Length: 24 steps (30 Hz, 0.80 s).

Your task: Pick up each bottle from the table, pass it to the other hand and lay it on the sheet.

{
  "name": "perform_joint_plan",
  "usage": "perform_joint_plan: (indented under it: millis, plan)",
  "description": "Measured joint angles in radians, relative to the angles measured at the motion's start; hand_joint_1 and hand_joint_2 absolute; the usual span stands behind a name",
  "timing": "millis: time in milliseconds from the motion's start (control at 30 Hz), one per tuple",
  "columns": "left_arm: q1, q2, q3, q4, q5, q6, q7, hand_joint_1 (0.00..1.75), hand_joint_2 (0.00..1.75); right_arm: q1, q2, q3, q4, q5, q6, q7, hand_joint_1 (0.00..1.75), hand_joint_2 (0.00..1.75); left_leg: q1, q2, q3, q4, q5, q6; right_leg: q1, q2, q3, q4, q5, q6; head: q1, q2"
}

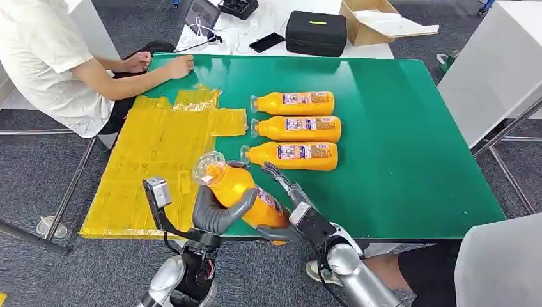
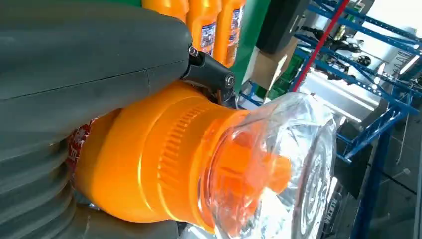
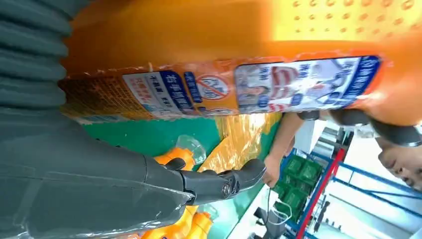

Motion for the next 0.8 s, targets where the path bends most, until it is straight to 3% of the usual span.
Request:
perform_joint_plan:
  millis: [133, 267, 500, 633, 800]
  plan:
    - [0.001, 0.005, -0.002, -0.014, -0.021, 0.02, -0.008, 1.75, 1.75, 0.0, 0.01, -0.006, -0.002, 0.018, -0.034, -0.014, 0.0, 0.0, 0.0, 0.0, 0.0, 0.0, 0.0, 0.0, 0.0, 0.0, 0.0, 0.0, 0.0, 0.0, 0.0, 0.0]
    - [0.003, 0.014, -0.013, -0.015, -0.183, 0.173, -0.067, 1.75, 1.75, 0.008, 0.019, -0.03, -0.023, 0.088, -0.166, -0.045, 0.0, 0.0, 0.0, 0.0, 0.0, 0.0, 0.0, 0.0, 0.0, 0.0, 0.0, 0.0, 0.0, 0.0, 0.0, 0.0]
    - [0.002, 0.027, -0.017, -0.015, -0.3, 0.283, -0.101, 1.75, 1.75, 0.028, 0.024, -0.06, -0.061, 0.156, -0.288, -0.07, 0.0, 0.0, 0.0, 0.0, 0.0, 0.0, 0.0, 0.0, 0.0, 0.0, -0.001, 0.0, 0.0, 0.0, 0.0, 0.0]
    - [0.006, 0.03, -0.013, -0.014, -0.359, 0.354, -0.105, 1.75, 1.75, 0.074, 0.023, -0.097, -0.105, 0.232, -0.383, -0.082, 0.0, 0.0, 0.0, 0.0, 0.0, 0.0, 0.0, 0.0, 0.0, 0.0, -0.001, 0.0, 0.0, 0.0, 0.0, 0.0]
    - [0.012, 0.033, 0.003, -0.004, -0.594, 0.549, -0.139, 1.75, 1.75, 0.152, 0.025, -0.137, -0.147, 0.257, -0.411, -0.122, 0.0, 0.0, 0.0, 0.0, -0.001, 0.0, -0.001, 0.0, 0.0, 0.0, -0.001, 0.0, 0.0, 0.0, 0.0, 0.0]
